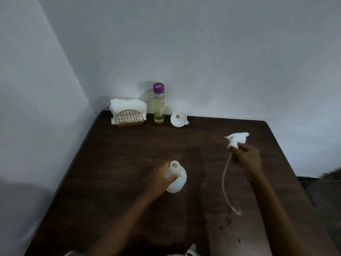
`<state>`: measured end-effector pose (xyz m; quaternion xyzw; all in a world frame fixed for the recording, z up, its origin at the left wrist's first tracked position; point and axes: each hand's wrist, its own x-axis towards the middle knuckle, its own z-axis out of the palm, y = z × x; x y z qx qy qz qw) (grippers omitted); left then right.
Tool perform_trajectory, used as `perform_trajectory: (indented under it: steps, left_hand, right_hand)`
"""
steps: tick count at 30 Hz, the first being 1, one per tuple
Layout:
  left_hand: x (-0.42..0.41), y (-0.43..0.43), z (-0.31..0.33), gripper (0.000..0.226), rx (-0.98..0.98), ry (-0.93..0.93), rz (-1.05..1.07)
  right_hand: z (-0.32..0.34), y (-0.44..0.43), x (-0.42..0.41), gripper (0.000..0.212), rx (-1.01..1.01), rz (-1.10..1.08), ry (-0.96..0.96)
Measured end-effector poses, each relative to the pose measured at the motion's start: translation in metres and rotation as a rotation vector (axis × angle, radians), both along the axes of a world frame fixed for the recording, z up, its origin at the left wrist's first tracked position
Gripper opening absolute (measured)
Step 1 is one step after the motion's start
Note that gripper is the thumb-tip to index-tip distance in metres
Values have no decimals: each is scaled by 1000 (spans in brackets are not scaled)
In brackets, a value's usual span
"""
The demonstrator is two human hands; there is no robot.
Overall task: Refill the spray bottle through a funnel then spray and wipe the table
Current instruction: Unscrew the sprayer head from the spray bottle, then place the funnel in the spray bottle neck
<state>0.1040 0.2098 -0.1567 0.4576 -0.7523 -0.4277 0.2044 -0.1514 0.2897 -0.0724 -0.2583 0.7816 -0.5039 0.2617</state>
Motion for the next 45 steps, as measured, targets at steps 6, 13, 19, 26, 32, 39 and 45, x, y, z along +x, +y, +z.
perform_trajectory:
  steps: [6,13,19,26,32,39,45]
  left_hand:
    - [0,1,0,52,3,16,5]
    - [-1,2,1,53,4,20,17]
    - [-1,2,-5,57,20,-13,25]
    - [-1,2,-3,62,104,-25,23]
    - [7,-2,5,97,209,74,-72]
    - [15,-49,37,43,314,318,112]
    - [-19,-132,38,37,346,242,220]
  right_hand:
    - [-75,-19,18,37,429,216,272]
    - [-108,-22,41,30,534,154,161]
    - [-103,-25,50,29,608,111,227]
    - [-103,-18,45,44,648,163,328]
    - [-90,-19,37,48,611,62,418]
    - [-61,-67,27,24,379,192,320]
    - [-44,-141,32,12,209,358,293]
